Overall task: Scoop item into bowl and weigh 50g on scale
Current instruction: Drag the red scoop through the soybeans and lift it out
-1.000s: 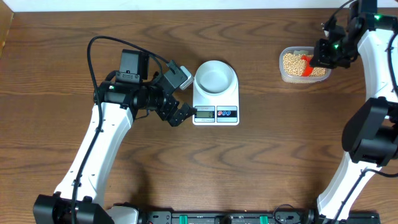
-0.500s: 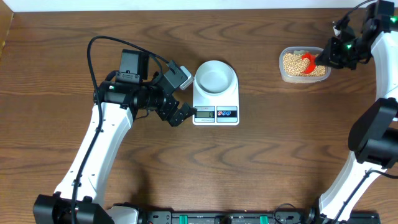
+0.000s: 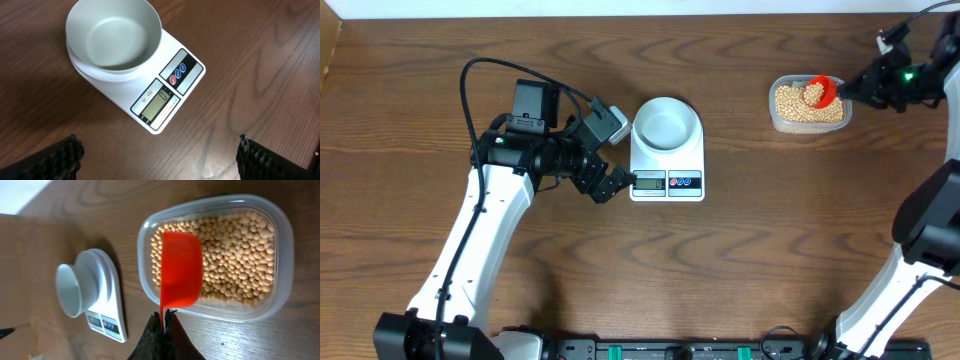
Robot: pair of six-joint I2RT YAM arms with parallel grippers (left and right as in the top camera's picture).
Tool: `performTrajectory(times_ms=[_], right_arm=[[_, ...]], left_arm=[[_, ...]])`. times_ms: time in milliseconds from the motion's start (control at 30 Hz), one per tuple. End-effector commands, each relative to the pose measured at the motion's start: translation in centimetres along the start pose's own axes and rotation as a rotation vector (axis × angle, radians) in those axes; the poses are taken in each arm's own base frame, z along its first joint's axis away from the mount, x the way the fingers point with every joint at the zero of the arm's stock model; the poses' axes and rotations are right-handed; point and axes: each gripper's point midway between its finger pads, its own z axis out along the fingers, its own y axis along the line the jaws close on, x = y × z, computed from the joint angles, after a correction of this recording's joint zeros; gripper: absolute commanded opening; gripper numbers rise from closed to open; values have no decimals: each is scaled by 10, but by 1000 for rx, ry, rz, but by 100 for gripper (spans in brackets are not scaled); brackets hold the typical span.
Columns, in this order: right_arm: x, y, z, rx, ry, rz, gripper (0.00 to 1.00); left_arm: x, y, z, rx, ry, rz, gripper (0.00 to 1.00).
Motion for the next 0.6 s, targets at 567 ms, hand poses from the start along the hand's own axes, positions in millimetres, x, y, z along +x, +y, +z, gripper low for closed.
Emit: performTrajectory(times_ms=[567], right_arm=[[-8,54,-3,-306,-38,-85,1]], left_arm=[[4,-1,2,3,10,10,100]])
